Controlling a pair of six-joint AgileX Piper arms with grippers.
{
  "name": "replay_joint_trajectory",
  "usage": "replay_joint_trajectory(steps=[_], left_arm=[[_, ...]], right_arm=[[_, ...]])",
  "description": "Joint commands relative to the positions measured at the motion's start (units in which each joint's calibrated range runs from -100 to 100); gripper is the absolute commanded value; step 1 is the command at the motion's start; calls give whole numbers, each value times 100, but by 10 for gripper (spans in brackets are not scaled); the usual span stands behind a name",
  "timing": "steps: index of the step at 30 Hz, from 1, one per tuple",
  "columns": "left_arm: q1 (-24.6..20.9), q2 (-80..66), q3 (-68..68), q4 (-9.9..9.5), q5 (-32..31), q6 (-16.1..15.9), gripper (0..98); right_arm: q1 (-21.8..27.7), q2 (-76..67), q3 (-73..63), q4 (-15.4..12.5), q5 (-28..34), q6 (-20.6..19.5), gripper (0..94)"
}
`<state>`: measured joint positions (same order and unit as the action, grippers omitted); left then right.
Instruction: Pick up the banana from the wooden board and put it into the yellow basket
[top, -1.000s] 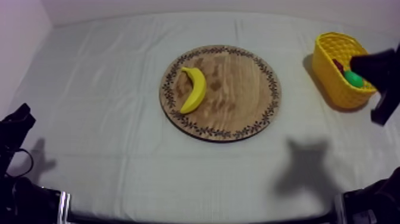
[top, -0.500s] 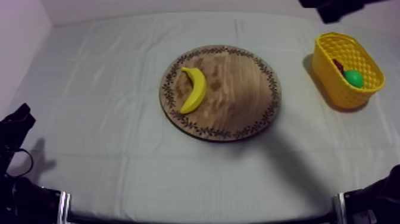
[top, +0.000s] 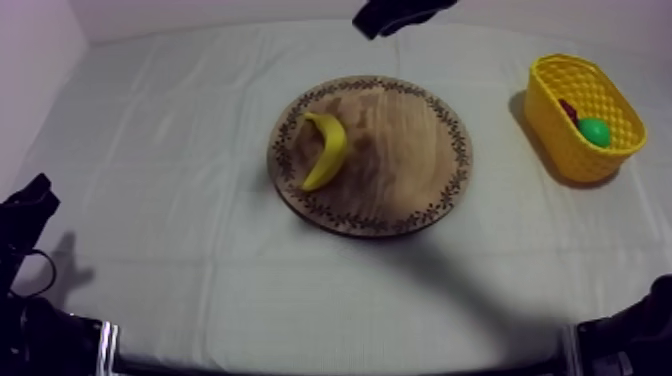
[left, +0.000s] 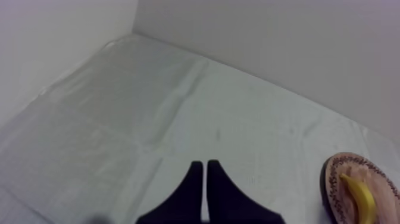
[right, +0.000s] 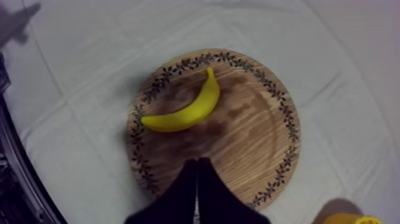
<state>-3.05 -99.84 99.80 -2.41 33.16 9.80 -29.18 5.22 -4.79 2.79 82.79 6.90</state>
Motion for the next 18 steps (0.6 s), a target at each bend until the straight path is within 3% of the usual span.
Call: replay_joint_trajectory(steps=[1,10,18], left_arm=[[-2,2,-2,-1,-1,-1,1],[-2,2,-2,-1,-1,-1,1],[-2,2,-2,-1,-1,-1,1]], right_arm=[[-10,519,-293,25,51,55,6],[37,952,-636,21,48,226,6],[42,1043,-678,43,35,-810,6]])
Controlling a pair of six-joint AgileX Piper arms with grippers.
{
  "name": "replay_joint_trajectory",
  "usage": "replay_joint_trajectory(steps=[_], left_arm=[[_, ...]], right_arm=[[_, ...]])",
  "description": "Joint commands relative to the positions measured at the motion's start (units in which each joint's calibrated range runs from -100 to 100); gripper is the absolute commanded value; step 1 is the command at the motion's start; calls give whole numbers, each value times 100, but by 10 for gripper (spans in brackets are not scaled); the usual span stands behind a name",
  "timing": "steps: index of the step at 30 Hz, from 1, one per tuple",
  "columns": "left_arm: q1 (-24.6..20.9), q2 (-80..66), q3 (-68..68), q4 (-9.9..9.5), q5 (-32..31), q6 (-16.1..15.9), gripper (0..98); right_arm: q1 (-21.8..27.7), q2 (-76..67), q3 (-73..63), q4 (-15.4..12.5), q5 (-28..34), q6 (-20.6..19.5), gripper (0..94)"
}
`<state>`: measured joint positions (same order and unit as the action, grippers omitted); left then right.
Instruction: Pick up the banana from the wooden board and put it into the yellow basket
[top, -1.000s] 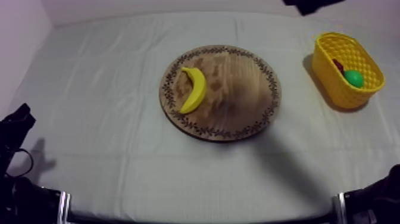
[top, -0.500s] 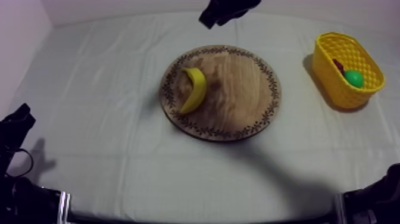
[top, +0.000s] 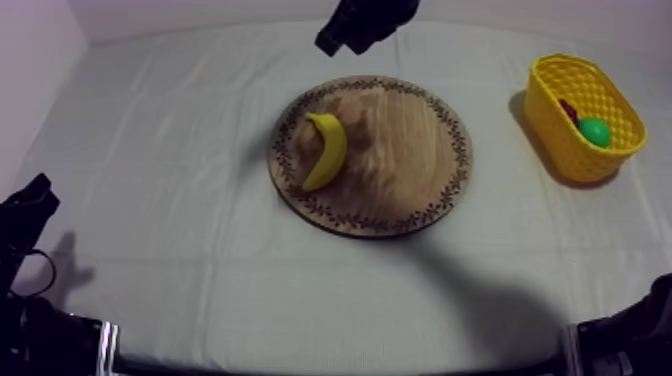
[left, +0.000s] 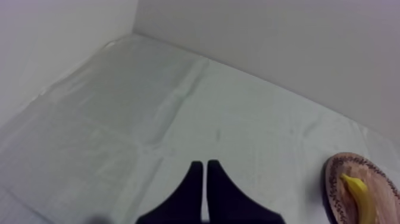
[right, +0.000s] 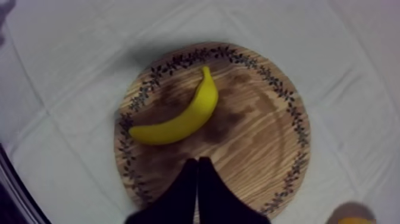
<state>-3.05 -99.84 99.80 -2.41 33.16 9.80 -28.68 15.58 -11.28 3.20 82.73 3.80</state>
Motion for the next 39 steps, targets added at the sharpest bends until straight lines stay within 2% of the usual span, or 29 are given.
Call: replay_joint_trajectory(steps=[1,7,11,13,15,22,26,31,39], left_arm=[[-2,2,-2,-1,-1,-1,1],[-2,2,-2,-1,-1,-1,1],[-2,2,-2,-1,-1,-1,1],[-2,2,-2,-1,-1,-2,1],[-2,2,-2,-1,-1,-2,1],[-2,2,-2,-1,-1,-1,1],[-2,2,-2,-1,-1,-1,1],[-2,2,-2,-1,-1,-1,1],[-2,2,-2,-1,-1,-1,1]], right_arm=[[-9,19,-67,-11,79,-628,6],[-23,141,-477,-51,413,-1491,12],[-66,252,-846,-84,669,-1873,29],[-75,295,-1022,-119,841,-2011,64],[-65,329,-1145,-169,997,-2123,140],[-8,429,-1170,-406,1306,-2279,501],[6,492,-1037,-493,1338,-2267,659],[11,610,-912,-545,1297,-2283,751],[5,1064,-592,-589,1033,-2288,772]])
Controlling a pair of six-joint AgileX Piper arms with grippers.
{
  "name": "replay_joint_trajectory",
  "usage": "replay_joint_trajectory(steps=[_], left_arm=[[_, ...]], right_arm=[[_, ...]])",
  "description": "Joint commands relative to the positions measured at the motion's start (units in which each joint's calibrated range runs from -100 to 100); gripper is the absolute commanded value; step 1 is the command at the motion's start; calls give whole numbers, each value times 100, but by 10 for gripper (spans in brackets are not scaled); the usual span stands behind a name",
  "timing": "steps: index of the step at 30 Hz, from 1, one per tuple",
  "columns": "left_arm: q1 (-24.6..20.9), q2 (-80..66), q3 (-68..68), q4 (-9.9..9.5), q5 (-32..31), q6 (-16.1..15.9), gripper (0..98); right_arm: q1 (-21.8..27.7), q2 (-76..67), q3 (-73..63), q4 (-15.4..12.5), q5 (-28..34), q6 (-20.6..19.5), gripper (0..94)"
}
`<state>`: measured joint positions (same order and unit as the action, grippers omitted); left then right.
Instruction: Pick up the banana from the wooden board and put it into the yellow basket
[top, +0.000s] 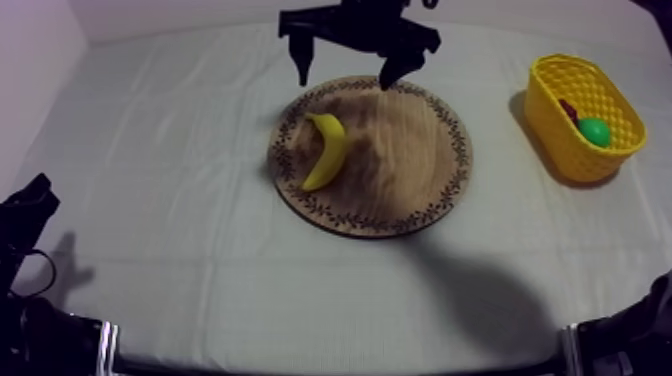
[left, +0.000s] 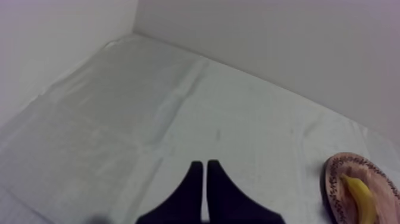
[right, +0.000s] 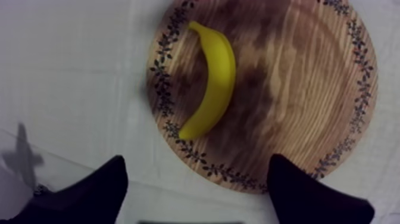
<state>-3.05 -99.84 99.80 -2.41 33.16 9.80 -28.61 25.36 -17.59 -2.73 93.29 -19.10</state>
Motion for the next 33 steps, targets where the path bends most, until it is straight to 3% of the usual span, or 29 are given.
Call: replay_joint_trajectory(steps=[1,13,33], left_arm=[[-2,2,-2,-1,-1,-1,1],[-2,2,-2,-1,-1,-1,1],[-2,2,-2,-1,-1,-1,1]], right_arm=[[-3,165,79,4,-74,5,770],[4,1219,255,-85,-627,72,743],[83,2849,-1275,-152,-788,-37,669]])
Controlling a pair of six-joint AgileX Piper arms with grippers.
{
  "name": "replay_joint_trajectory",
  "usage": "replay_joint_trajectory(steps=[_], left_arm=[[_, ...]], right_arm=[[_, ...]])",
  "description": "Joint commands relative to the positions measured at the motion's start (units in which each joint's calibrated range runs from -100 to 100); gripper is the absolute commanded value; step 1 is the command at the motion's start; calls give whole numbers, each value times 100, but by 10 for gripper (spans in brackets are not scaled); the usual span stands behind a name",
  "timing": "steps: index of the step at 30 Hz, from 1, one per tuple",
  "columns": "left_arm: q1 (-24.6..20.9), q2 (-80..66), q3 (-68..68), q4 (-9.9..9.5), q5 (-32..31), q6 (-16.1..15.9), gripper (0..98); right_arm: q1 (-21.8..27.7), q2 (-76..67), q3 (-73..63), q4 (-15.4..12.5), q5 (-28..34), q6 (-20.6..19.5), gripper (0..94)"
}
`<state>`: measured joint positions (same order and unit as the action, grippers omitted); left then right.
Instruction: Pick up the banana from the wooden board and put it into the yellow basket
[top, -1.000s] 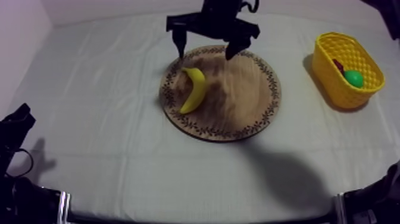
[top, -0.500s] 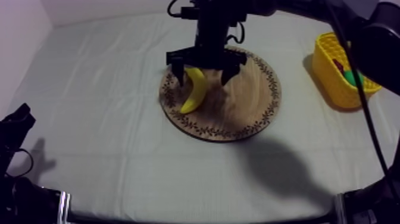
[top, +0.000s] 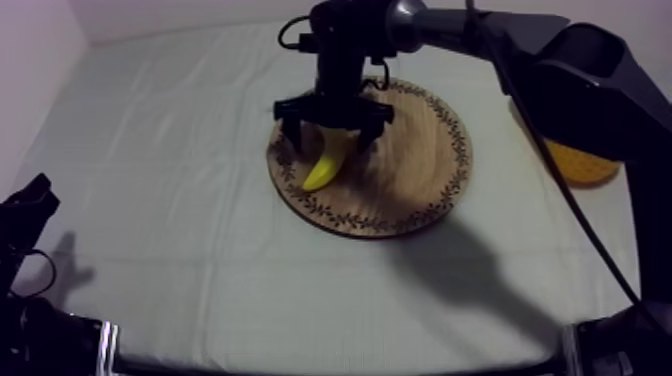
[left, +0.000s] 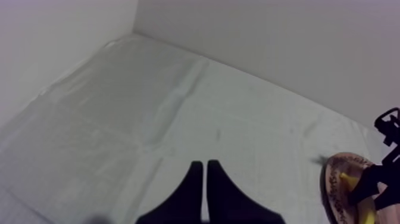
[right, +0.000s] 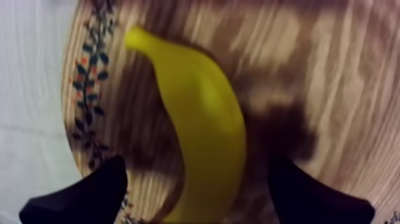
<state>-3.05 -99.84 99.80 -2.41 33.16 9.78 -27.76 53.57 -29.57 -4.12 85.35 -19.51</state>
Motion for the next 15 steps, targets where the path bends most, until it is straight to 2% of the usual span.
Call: replay_joint_trajectory(steps=[1,9,15], left_arm=[[-2,2,-2,-1,-1,1,1],[-2,2,-2,-1,-1,2,1],[-2,2,-2,-1,-1,2,1]], right_arm=[[3,61,-126,-19,6,2,656],[12,147,-124,-135,10,1,462],[14,133,11,-180,15,30,359]])
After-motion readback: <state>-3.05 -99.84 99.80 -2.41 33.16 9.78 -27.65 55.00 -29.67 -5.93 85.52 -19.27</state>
